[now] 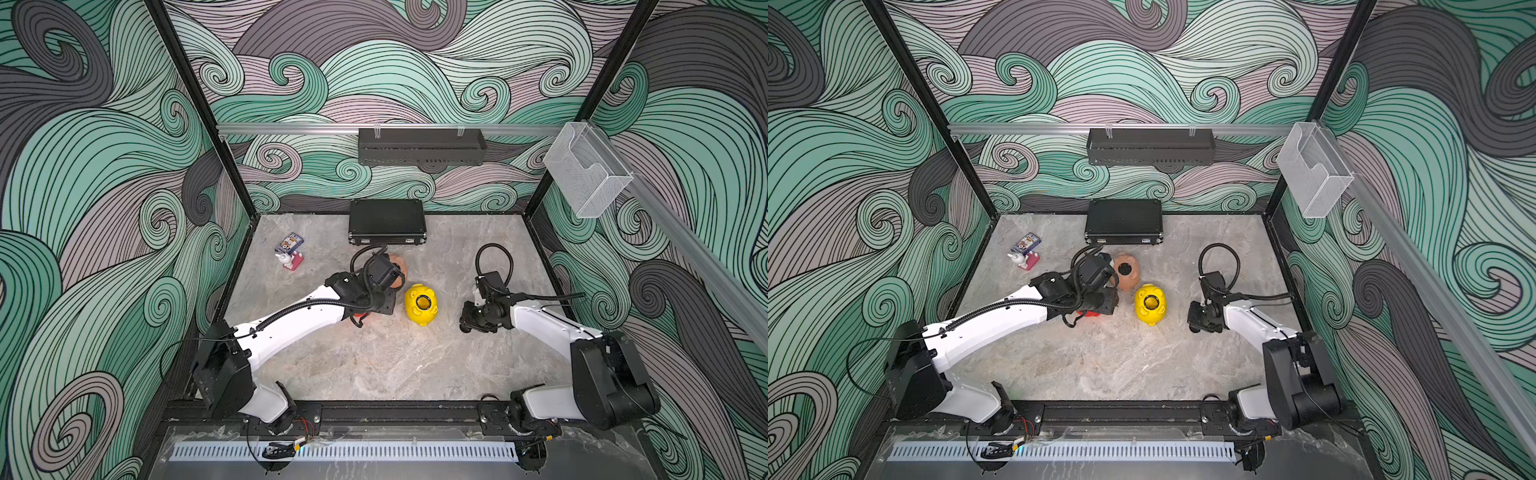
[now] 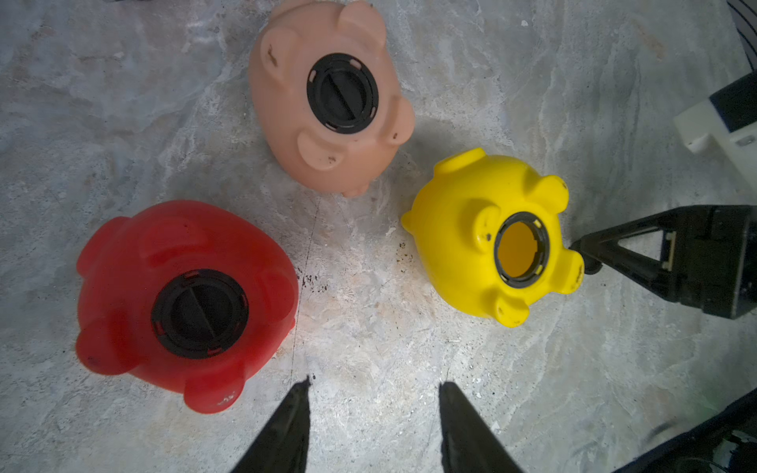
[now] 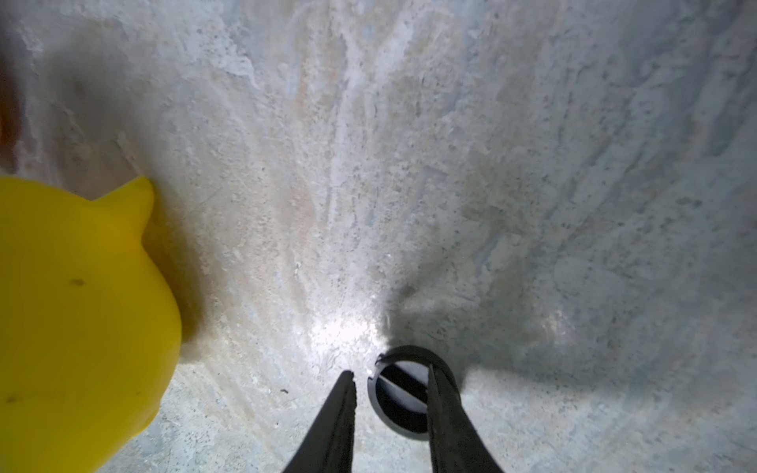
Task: Close piggy banks
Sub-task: Move the knob to the center of the board, then pick up the knob at the center of the board.
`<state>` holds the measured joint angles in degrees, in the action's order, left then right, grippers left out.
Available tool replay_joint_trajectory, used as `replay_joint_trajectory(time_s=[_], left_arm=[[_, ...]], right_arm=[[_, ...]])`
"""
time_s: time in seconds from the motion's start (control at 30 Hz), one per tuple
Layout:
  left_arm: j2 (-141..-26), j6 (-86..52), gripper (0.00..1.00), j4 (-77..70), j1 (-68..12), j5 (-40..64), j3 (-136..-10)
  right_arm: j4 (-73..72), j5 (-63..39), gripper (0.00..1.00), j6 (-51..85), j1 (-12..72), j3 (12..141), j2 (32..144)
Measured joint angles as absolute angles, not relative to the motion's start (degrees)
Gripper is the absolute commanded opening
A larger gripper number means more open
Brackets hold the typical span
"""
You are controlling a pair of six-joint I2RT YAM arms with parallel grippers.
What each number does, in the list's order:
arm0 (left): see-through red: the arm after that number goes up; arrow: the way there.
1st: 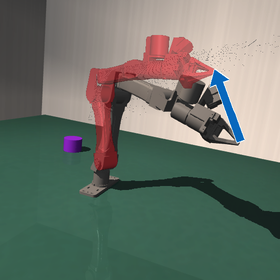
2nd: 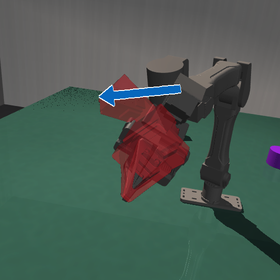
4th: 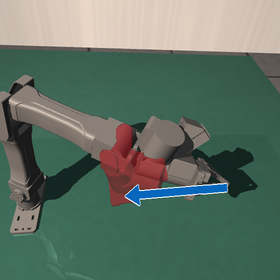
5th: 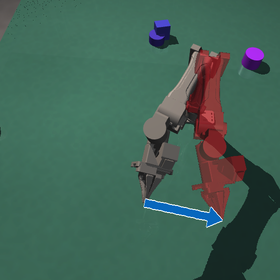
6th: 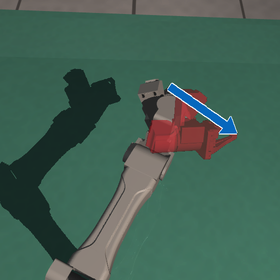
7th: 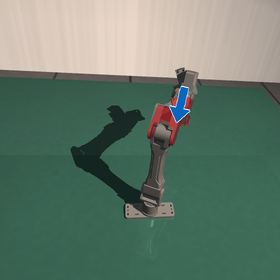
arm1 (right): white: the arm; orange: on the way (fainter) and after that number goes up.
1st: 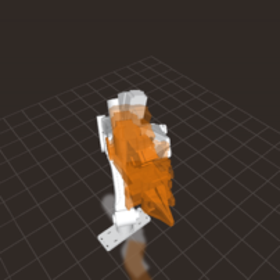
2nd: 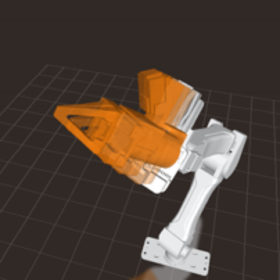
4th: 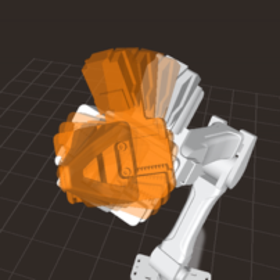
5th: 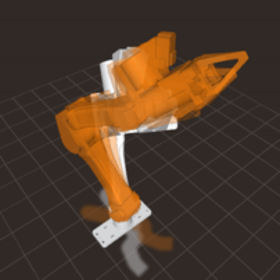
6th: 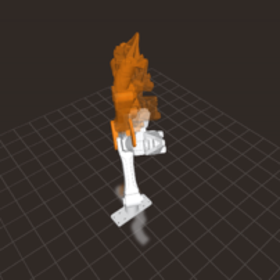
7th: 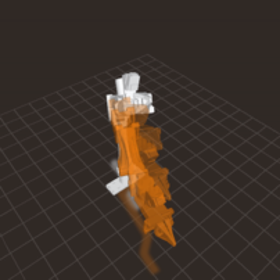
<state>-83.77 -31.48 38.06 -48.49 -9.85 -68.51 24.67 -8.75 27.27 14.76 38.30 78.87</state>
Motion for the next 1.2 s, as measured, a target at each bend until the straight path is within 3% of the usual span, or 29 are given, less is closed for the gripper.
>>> replay_joint_trajectory(time_s=[0.3, 1.2], left_arm=[[-82.11, -31.4, 0.51, 37.28, -48.47, -9.8, -66.96], [-79.9, -31.09, 0.51, 35.94, -47.64, -8.67, -64.66]], right_arm=[[27.57, -7.68, 0.24, 27.07, 14.83, 38.33, 77.58], [28.62, -4.45, 0.22, 23.51, 17.12, 41.41, 84.49]])
